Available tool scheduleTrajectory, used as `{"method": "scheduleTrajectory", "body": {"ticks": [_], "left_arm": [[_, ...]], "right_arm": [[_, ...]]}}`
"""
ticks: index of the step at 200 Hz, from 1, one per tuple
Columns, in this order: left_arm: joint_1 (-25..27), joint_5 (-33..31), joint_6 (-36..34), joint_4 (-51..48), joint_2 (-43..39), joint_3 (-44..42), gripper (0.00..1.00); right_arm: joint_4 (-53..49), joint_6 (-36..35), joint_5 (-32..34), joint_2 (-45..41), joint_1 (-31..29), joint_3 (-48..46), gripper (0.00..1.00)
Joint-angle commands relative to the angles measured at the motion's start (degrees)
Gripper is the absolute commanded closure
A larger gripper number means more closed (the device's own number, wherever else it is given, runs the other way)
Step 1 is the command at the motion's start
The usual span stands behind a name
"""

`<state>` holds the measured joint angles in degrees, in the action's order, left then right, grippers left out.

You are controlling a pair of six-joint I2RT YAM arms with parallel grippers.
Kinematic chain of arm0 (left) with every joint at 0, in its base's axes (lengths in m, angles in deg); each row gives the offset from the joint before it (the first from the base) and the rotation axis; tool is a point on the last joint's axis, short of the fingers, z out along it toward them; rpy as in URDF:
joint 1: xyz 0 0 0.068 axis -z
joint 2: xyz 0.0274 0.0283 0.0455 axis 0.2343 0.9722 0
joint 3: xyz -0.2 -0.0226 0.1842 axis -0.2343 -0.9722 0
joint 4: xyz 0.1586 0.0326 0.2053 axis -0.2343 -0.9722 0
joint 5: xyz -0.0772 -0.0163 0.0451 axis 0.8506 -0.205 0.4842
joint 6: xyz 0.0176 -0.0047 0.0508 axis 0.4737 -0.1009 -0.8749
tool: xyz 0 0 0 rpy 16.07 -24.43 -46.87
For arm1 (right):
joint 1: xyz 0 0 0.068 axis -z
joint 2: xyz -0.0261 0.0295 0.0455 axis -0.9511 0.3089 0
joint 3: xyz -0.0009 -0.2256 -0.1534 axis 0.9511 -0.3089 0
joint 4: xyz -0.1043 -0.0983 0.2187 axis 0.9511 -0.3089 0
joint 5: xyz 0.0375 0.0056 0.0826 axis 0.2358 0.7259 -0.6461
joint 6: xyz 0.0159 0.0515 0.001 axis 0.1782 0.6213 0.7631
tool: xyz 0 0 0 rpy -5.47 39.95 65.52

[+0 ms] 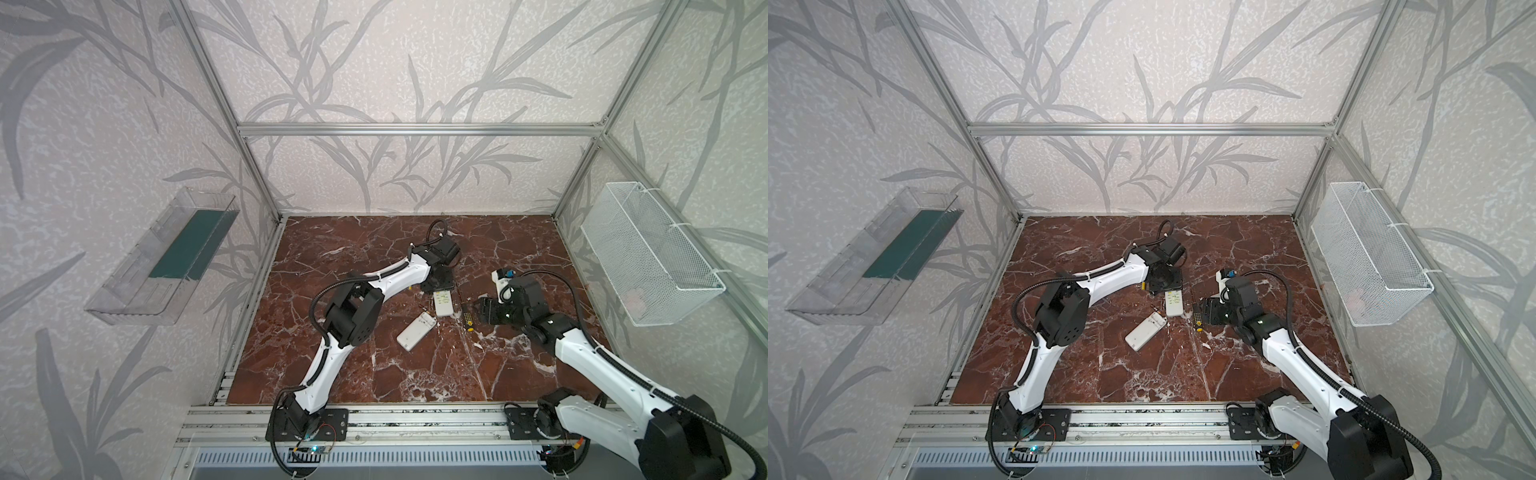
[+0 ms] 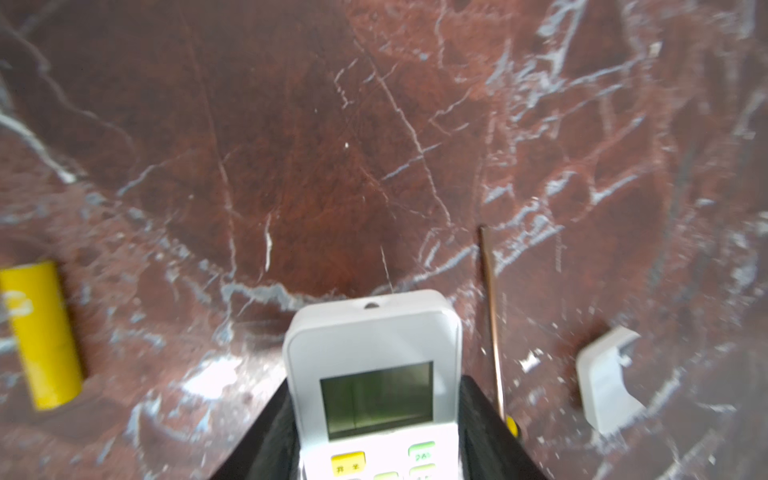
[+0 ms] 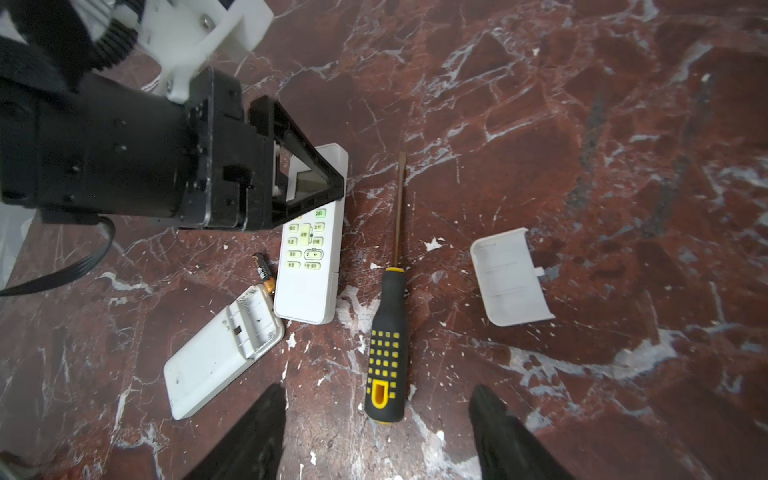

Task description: Unload the batteries from the remote control

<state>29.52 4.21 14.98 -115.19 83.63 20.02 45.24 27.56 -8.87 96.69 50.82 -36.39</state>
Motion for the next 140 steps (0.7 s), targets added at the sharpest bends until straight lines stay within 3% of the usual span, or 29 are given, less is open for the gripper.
{"method": "scheduleTrajectory", "body": {"ticks": [1, 101, 140], "left_arm": [[-0.1, 1.2, -0.5, 6.7, -7.4, -3.6, 0.75], [-0.6, 8.7, 2.2, 24.3, -20.5, -20.8, 0.75], [-0.6, 11.0, 4.1, 29.7, -22.2, -24.0, 0.75]], "right_arm": [[5.2, -0.9, -6.1, 1.0, 0.3, -0.3, 0.35], [20.9, 5.7, -15.6, 6.6, 0.2, 1.0, 0.46], [20.8, 5.1, -16.6, 10.1, 0.0, 3.6, 0.54]]}}
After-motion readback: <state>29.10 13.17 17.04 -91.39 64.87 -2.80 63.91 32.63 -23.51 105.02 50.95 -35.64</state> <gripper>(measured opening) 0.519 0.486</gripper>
